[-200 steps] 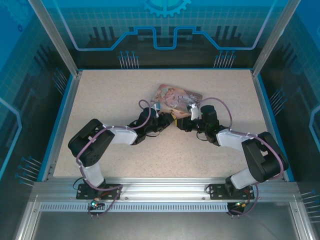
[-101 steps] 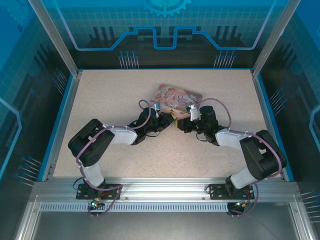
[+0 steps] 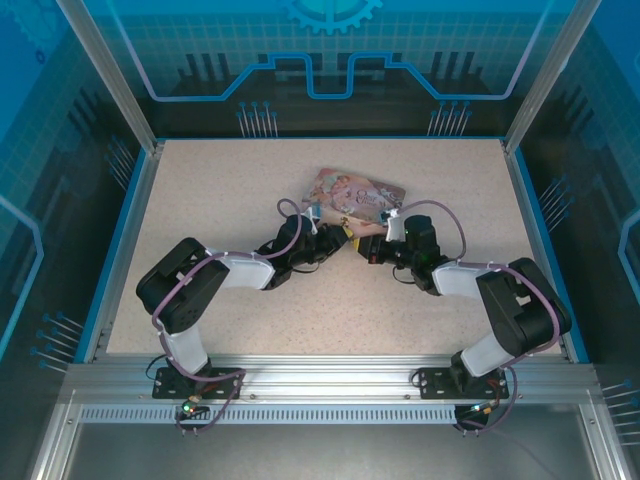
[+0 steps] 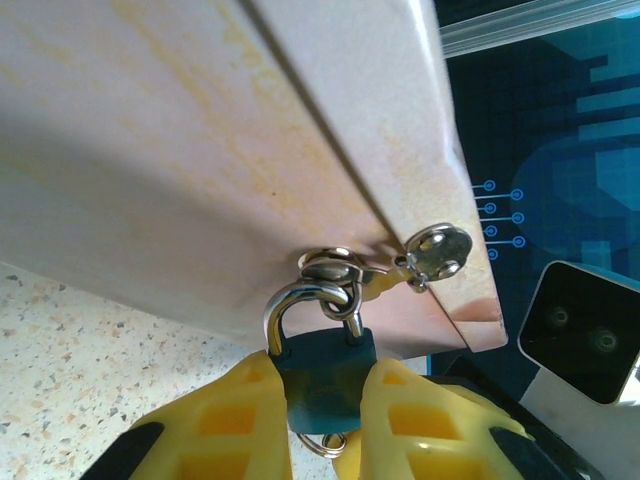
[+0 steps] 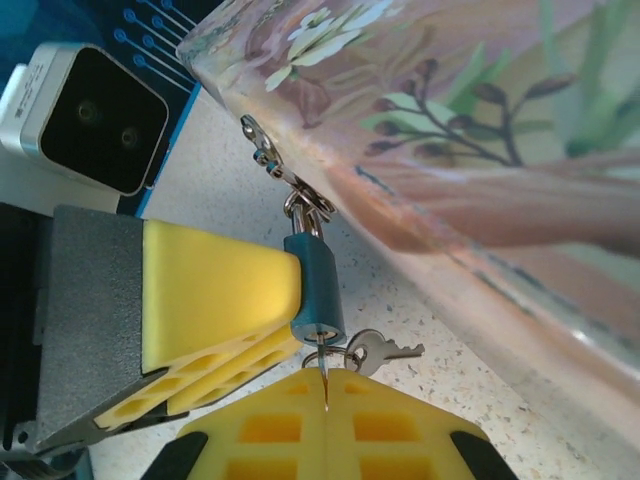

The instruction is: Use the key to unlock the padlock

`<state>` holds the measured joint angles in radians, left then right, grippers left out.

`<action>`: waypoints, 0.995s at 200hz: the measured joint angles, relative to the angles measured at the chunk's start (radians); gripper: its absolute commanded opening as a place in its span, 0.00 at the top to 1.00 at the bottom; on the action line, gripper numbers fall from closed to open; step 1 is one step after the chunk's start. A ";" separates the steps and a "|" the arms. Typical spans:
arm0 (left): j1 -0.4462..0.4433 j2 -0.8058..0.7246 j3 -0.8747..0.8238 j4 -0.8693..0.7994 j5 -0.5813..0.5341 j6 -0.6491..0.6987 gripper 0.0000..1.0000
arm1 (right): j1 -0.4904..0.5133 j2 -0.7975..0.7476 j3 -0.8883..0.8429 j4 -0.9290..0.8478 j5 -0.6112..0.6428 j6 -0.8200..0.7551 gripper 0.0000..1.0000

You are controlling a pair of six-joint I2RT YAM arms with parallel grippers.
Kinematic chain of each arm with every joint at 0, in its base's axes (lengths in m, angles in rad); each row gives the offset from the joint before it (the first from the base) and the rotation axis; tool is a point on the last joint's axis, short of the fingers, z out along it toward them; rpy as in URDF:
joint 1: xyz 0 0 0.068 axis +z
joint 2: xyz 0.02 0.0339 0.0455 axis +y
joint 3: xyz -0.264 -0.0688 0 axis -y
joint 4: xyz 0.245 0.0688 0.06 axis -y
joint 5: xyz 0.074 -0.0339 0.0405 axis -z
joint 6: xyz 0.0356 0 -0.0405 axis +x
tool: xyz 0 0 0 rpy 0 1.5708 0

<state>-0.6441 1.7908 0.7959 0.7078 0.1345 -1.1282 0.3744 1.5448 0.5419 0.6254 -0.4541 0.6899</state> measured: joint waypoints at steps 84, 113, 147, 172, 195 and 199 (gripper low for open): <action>-0.010 0.019 0.000 0.076 0.001 -0.025 0.83 | -0.039 0.050 -0.030 0.216 -0.037 0.393 0.99; -0.008 0.030 0.000 0.083 0.001 -0.026 0.82 | -0.042 0.089 -0.030 0.258 -0.044 0.507 0.99; -0.003 0.023 -0.005 0.083 0.001 -0.019 0.70 | -0.042 0.083 -0.029 0.184 -0.043 0.515 0.99; 0.015 -0.020 -0.033 0.072 -0.004 -0.014 0.59 | -0.051 0.083 -0.033 0.131 -0.047 0.515 0.99; 0.035 -0.052 -0.059 0.058 -0.015 -0.019 0.52 | -0.061 0.083 -0.034 0.118 -0.054 0.495 0.99; 0.039 -0.055 -0.064 0.057 -0.017 -0.019 0.51 | -0.061 0.083 -0.034 0.116 -0.055 0.490 0.99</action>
<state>-0.6048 1.7359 0.7319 0.7647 0.1177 -1.1469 0.3130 1.6279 0.5076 0.7410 -0.5087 1.1801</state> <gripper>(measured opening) 0.467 0.046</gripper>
